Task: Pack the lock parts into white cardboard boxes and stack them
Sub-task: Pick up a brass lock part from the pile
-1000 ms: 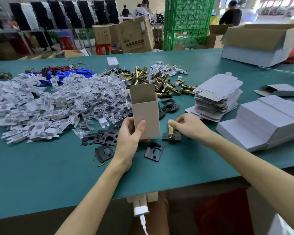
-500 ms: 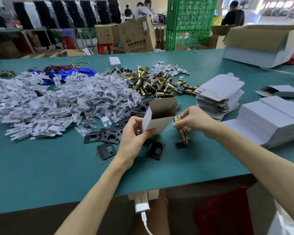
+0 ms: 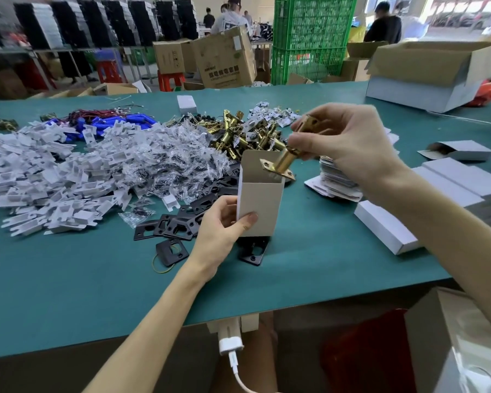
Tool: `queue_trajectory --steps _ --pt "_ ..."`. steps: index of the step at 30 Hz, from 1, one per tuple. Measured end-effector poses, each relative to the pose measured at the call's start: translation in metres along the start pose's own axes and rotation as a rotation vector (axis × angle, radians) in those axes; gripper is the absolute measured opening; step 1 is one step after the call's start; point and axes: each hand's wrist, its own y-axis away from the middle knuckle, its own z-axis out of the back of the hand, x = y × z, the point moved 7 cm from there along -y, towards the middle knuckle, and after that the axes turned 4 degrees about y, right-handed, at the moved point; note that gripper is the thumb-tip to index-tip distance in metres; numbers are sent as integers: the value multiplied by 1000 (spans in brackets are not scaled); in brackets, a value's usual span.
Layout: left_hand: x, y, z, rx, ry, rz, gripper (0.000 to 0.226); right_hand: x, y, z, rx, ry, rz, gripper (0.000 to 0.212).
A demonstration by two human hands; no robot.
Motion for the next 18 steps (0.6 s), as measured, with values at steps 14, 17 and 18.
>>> queue_trajectory --steps 14,17,18 --pt "1 1 -4 67 76 -3 38 9 3 -56 49 676 210 32" --pt "3 1 -5 85 71 -1 35 7 6 -67 53 731 239 32" --pt "3 1 -5 91 69 1 35 7 5 -70 63 765 249 33"
